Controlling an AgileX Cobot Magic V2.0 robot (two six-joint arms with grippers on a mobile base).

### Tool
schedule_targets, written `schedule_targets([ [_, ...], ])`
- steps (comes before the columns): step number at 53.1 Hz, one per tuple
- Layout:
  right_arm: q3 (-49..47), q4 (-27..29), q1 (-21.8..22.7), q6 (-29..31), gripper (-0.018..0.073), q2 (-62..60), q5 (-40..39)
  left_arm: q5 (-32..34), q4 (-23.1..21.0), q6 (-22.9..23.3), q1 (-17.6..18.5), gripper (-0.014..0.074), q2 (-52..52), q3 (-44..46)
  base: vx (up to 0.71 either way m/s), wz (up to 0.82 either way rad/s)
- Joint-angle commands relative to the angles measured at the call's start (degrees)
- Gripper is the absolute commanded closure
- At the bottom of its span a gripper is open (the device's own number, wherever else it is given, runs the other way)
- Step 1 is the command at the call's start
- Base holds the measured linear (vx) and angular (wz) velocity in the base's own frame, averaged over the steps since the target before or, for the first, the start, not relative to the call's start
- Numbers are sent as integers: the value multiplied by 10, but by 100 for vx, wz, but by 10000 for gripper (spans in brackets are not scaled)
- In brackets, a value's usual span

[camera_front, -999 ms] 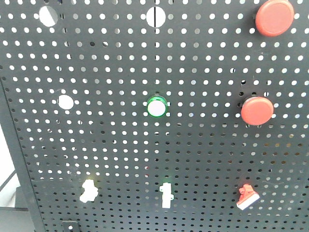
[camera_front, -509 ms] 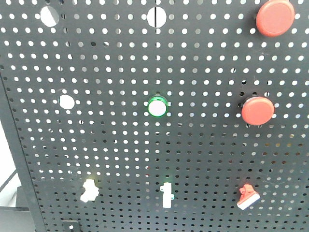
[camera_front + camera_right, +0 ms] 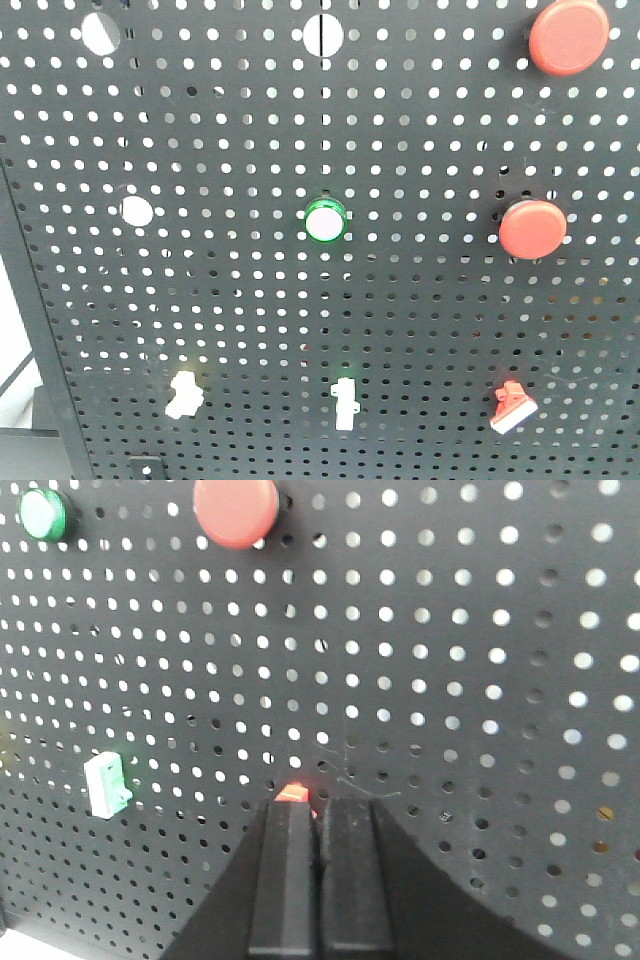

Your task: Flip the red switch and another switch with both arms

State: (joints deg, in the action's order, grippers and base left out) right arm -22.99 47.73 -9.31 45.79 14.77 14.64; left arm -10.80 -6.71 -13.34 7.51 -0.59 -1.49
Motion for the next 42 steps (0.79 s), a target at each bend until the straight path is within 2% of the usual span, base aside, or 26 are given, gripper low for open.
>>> schedule_targets([
  [1,-16,5,2,1,566,10,-34,40,0,4,-1,594,-11,-11,0,0],
  [37,-16,5,3,0,566,10,-34,41,0,4,-1,594,-11,-11,0,0],
  [42,-15,-40,6,-10,566,10,-35,41,0,4,-1,594,-11,-11,0,0],
])
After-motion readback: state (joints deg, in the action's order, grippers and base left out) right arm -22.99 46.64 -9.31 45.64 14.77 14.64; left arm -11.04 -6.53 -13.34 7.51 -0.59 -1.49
